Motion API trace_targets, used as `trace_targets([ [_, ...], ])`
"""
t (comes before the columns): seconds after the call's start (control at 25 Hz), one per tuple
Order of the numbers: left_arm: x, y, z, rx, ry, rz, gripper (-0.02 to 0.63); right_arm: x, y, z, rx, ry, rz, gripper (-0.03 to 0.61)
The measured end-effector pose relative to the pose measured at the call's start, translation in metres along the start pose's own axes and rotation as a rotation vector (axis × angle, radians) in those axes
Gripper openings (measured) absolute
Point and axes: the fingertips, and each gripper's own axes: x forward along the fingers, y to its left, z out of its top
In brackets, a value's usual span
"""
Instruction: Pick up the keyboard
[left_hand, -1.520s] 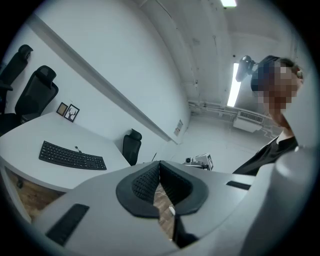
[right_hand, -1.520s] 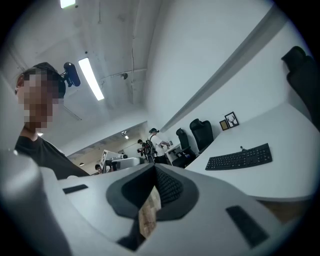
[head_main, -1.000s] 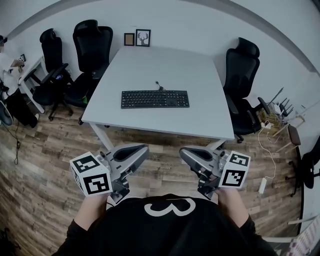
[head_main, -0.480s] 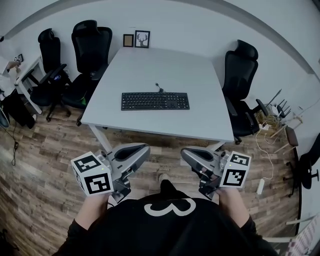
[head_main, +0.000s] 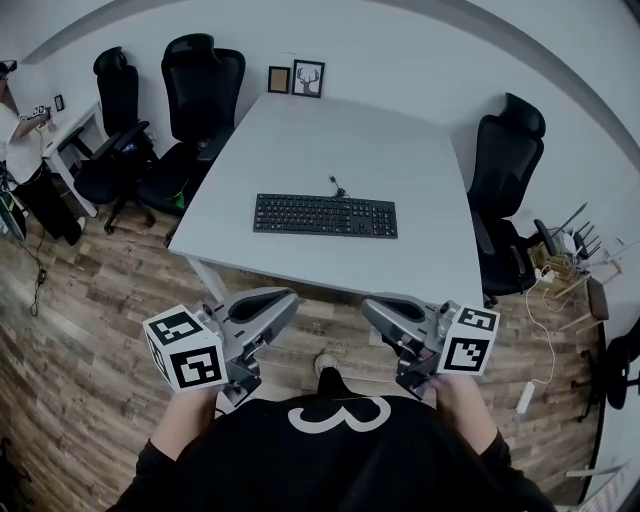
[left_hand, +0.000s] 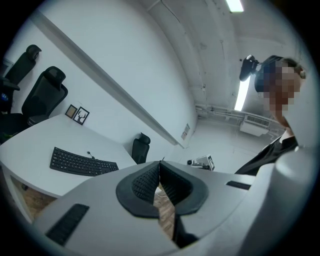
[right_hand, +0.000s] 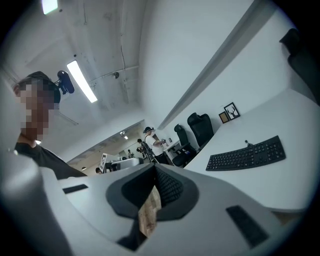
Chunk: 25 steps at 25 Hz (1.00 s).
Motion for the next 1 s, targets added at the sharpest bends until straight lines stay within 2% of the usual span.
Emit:
trace_targets([
  [0.2,0.021,0.030,0.000,-0.021,-0.002,0.025,0.014,0.009,-0.037,0.007,0.016,0.016,0.009,0.009],
  [0.52,0.076,0.091,0.015,-0.094,0.028,0.062,0.014,0.026,-0.117,0.043,0.081,0.041,0.001,0.009],
  [1.0,0.129,0.156,0.024,-0.158,0.052,0.117,0.014,0.043,-0.197,0.065,0.143,0.068,0.022,0.008],
])
